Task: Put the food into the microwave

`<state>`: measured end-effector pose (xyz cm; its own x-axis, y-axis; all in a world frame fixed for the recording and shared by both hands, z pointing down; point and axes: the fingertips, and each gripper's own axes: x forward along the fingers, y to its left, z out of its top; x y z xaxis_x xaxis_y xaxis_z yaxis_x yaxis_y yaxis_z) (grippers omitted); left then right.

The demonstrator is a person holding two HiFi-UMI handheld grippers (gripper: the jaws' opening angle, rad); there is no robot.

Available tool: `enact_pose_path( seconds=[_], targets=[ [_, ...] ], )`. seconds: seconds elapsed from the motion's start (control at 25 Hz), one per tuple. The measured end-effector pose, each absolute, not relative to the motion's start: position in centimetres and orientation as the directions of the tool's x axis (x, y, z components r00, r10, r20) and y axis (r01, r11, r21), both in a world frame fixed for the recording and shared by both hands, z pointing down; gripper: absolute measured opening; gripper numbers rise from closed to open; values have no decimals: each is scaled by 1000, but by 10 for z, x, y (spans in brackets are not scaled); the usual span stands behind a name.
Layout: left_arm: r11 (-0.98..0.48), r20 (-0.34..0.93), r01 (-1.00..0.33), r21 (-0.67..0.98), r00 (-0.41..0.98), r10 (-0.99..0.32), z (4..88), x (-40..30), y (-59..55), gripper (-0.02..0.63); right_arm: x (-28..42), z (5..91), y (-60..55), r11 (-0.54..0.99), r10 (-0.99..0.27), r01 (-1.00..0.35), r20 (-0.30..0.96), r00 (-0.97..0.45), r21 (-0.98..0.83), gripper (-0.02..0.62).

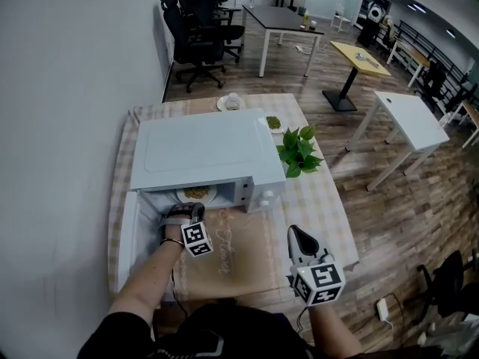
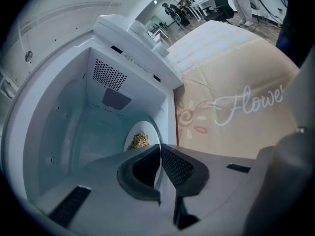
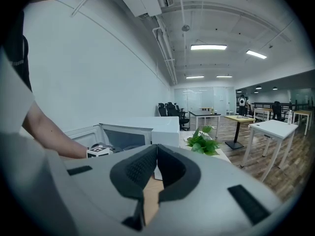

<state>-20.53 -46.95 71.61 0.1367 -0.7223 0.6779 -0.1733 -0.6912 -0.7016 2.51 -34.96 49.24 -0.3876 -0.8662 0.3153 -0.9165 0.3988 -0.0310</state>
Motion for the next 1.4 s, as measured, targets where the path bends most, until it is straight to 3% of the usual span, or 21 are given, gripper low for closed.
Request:
enact_pose_path(
  seconds=[0.96,1.4],
  targets=[
    [-703,691,-211,-679,137,-709,721,-211,-493,22,26,497,-352,396,-866,-918,320,-385,-34,9],
    [-649,645,-338,-682,142,-751,686,-208,-457,22,30,485,-345,487,-832,-872,275,-482,-56,9]
  ],
)
